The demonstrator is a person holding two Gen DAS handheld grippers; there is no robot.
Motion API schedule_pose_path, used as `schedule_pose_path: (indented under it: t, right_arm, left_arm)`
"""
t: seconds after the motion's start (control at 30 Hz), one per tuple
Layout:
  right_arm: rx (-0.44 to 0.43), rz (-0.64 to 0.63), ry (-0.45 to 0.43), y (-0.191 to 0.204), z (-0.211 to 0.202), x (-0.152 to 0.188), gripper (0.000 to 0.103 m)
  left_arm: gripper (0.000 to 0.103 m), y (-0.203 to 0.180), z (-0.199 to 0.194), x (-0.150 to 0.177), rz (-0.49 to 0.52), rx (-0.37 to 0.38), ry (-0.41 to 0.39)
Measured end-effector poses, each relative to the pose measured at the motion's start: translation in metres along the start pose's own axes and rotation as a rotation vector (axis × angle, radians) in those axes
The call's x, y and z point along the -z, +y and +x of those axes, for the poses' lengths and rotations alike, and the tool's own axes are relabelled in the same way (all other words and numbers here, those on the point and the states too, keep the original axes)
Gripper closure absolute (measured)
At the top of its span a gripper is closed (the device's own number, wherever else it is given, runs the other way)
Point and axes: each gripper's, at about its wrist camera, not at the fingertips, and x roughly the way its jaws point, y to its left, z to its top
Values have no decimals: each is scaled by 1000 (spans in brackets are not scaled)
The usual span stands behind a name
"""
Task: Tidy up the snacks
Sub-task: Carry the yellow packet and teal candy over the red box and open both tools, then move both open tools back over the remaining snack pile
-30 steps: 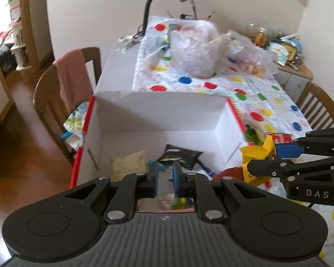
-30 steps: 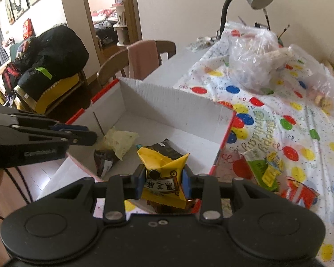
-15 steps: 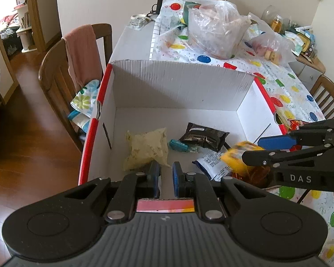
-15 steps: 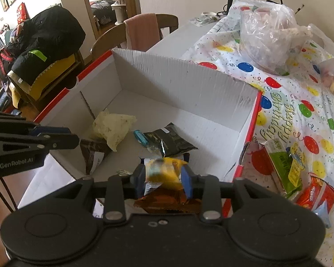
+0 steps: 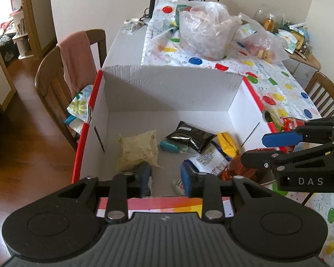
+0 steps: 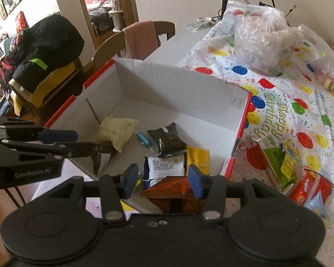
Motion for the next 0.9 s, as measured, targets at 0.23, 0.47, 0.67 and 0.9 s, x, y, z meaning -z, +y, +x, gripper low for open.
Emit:
schedule_pose_path:
  t: [0.23,0.47,0.67,0.9]
  right_arm:
    - [1,14,-49,1,-28,7,41]
    - [18,43,-94,-5,-56,18,33]
    - [41,69,-126,-17,-78,30,24]
    - [62,116,-164,-41,-103,47,13]
  left_arm:
    - [48,-17,-17,-1,32,18,-43]
    - [40,-39,-31,-3,71,54,-75]
    - [33,-58,-38,-4,100,92,-100]
    - [24,-88,-42,-6,137,141,-122]
